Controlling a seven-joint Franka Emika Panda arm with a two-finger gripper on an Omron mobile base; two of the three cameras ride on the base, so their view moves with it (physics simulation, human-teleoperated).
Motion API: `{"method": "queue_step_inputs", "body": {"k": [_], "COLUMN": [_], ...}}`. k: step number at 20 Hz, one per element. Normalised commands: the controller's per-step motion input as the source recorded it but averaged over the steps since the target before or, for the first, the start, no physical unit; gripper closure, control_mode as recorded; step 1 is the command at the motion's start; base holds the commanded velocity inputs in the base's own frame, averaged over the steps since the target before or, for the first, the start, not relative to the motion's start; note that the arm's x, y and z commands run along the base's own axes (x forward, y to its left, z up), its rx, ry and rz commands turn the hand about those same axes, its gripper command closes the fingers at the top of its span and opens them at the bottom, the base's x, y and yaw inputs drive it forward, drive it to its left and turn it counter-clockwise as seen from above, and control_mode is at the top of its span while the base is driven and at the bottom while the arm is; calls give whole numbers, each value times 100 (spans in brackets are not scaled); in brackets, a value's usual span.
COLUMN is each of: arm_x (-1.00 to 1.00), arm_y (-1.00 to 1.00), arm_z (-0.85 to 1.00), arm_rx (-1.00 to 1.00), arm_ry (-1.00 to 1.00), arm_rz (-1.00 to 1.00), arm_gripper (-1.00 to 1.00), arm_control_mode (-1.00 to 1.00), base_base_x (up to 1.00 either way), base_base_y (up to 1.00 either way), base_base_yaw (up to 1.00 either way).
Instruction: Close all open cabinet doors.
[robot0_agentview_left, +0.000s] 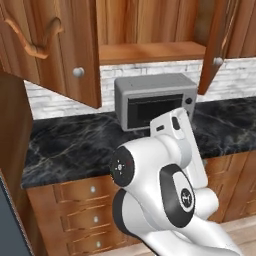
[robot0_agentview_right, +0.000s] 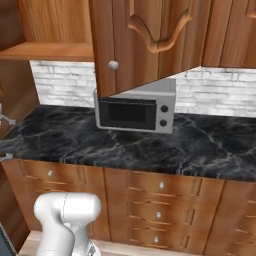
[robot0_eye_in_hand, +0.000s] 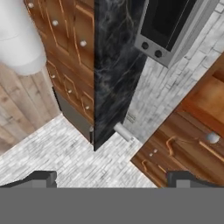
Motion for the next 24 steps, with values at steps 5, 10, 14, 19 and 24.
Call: {"method": "queue_step_inputs", "body": {"k": [5, 10, 14, 19, 24], "arm_x": [0, 0, 0, 0, 0], "arm_y": [0, 0, 0, 0, 0], "arm_z": [0, 0, 0, 0, 0], "arm_rx": [0, 0, 0, 0, 0], "arm_ry": [0, 0, 0, 0, 0], "arm_rz": [0, 0, 0, 0, 0], "arm_gripper": [-100, -100, -100, -100, -100], "arm_control_mode": [100, 100, 100, 100, 100], "base_base_x": [57, 33, 32, 38, 31], "base_base_y": [0, 1, 14, 24, 20], "base_base_yaw": [1, -1, -3, -5, -3]}}
